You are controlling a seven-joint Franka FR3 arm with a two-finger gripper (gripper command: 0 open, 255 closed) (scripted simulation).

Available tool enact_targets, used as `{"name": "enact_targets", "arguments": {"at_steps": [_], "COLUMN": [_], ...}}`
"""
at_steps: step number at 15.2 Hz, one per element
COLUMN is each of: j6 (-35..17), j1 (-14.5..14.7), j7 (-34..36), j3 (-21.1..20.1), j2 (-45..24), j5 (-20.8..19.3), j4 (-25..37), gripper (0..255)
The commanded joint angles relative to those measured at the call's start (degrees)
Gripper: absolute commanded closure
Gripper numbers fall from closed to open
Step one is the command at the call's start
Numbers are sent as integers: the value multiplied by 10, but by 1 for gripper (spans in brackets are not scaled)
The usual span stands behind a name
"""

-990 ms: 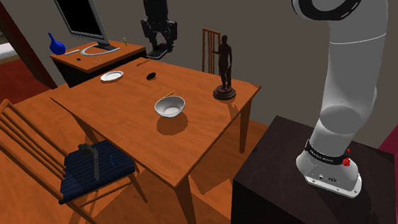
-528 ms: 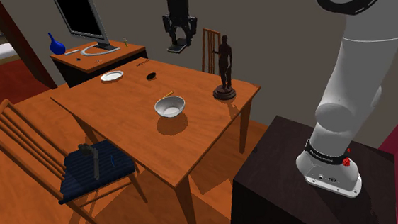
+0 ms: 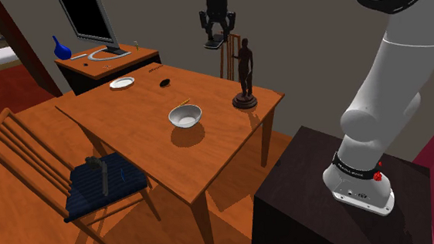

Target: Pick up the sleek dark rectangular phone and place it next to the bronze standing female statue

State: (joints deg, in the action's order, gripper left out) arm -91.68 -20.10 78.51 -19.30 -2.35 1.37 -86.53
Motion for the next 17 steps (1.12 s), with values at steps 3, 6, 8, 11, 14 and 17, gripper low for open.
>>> {"name": "enact_targets", "arguments": {"at_steps": [3,6,8,11,14,17], "j6": [-4,-2,1,5,11,19], "j1": [-31,-52,-66,-86,-106,-126], "j7": [-61,-102,-129,-168,-206,-243], "j3": [29,49,62,81,99,116], "j2": [13,14,11,2,-13,-33], "j5": [8,10,11,11,11,11], "j4": [-19,-19,-15,-3,15,41], "gripper": [255,255,255,255,255,255]}}
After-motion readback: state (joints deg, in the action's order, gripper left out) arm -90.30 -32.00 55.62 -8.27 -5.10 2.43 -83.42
